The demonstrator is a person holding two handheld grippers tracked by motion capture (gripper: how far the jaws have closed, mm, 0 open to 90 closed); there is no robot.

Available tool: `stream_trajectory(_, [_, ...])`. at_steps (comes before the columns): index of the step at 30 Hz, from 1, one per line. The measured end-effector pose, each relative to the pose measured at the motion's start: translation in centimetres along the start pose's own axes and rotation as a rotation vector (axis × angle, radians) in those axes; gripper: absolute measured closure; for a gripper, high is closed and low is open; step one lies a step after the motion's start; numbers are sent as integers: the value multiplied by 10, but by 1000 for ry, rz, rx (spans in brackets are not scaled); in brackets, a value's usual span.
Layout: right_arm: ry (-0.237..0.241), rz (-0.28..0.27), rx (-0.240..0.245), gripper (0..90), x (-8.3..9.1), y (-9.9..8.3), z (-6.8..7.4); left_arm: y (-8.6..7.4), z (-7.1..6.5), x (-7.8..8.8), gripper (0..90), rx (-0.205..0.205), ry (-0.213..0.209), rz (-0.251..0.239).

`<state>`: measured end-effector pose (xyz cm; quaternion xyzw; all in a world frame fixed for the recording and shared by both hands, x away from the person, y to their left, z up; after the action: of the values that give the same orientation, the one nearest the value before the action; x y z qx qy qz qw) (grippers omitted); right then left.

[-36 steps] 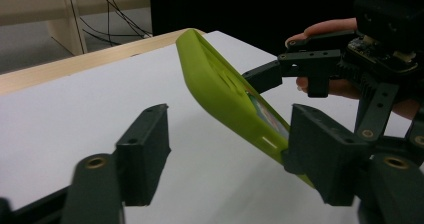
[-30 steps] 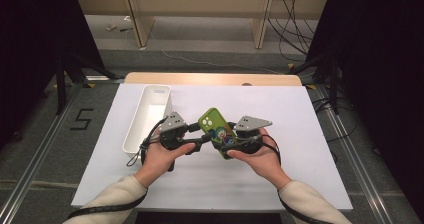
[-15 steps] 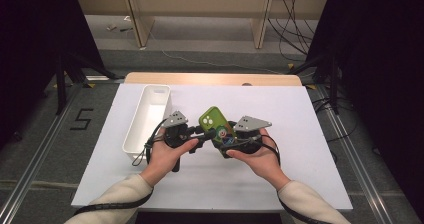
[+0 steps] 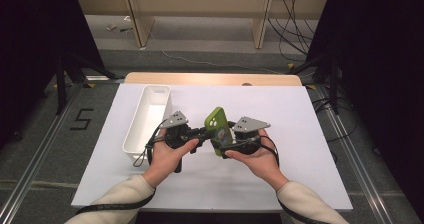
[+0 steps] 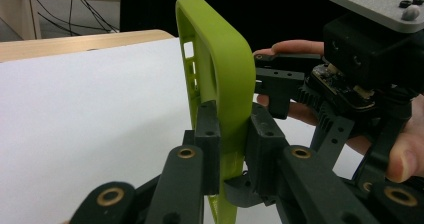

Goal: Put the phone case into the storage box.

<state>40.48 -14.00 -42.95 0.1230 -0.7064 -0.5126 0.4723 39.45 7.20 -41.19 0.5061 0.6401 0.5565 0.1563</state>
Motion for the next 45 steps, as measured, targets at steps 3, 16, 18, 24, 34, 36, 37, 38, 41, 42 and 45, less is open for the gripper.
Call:
stream_trajectory(3, [3,-6,-7,163,0,0,0,1,1,1,778,2,-7,-2])
stream_trajectory(16, [42,-29,-32,120,-2,-1,-1,2,2,2,780,-27,-7,5])
stream_trajectory(18, [51,-34,-34,112,-1,-1,0,3,3,2,781,-32,-4,7])
stream_trajectory(24, [60,-36,-18,107,1,1,0,5,6,6,781,-47,-3,13])
stream_trajectory(34, [73,-35,-13,111,6,-1,-5,9,13,16,780,-59,-4,28])
stream_trajectory(36, [78,-34,-13,113,7,-2,-6,10,14,18,780,-63,-5,28])
stream_trajectory(37, [78,-35,-14,114,7,-2,-6,11,14,20,781,-66,-8,28])
stream_trajectory(38, [78,-33,-13,117,8,-2,-7,11,14,21,780,-68,-10,28])
stream_trajectory(41, [77,-33,-17,120,10,-4,-8,12,14,23,781,-71,-12,32])
stream_trajectory(42, [76,-32,-18,121,10,-4,-9,12,14,23,780,-73,-13,33])
stream_trajectory(45, [76,-33,-20,122,11,-5,-10,13,15,23,780,-79,-15,41])
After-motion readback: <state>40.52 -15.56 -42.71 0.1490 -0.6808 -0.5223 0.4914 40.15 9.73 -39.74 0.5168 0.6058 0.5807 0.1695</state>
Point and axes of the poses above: each handheld gripper's, and its own axes: x roughly backward along the jaws, y roughly out of its top, z roughly to its left, the point moved 1 cm from there along -x, roughly forward along the jaws, and after that the axes turned 6 degrees about z, right-handed, at the moved point
